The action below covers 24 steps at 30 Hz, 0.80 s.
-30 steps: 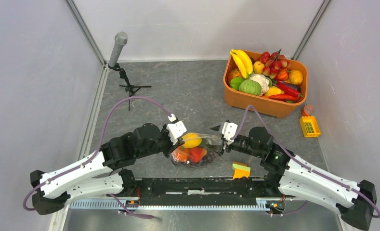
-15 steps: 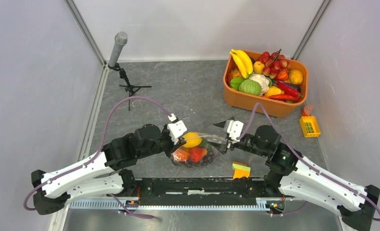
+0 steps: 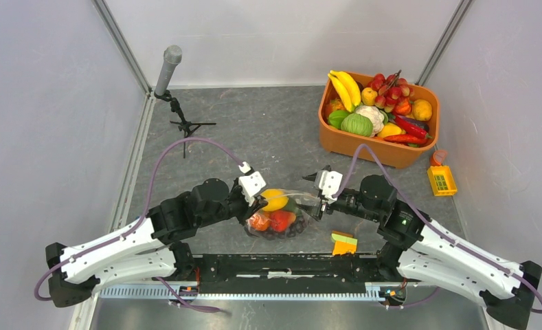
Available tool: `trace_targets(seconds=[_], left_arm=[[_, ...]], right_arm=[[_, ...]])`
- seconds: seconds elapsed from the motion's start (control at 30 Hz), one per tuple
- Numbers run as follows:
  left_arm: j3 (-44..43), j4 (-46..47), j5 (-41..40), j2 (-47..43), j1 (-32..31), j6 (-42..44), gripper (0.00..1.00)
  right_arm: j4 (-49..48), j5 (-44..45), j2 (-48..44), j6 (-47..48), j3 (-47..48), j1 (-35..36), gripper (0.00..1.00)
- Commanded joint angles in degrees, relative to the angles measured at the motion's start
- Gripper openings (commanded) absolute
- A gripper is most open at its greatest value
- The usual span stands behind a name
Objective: Place the food in the zip-top bag and seal the zipper
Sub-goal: Zip the zipper food storage bag at the center of the board.
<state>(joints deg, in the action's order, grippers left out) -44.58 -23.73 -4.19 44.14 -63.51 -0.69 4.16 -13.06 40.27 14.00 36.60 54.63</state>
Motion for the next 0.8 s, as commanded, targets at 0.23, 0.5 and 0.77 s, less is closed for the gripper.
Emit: trace_targets(seconds=[0.23, 0.5, 0.77], left_arm=[[-0.47, 2.77, 1.01, 0.46, -0.01, -2.9, 0.02], [-0.08, 2.56, 0.57, -2.23, 0.04, -2.75, 0.02], [0.19, 2.39, -0.13, -3.88, 0.0, -2.39, 0.02]], right_arm=[[1.83, -6.96, 3.76, 1.65, 3.95, -0.05, 0.79], [4.9, -6.72, 10.22, 3.6, 6.49, -0.03, 0.77], [3.92, -7.27, 13.34, 3.58, 6.32, 0.0, 0.67]])
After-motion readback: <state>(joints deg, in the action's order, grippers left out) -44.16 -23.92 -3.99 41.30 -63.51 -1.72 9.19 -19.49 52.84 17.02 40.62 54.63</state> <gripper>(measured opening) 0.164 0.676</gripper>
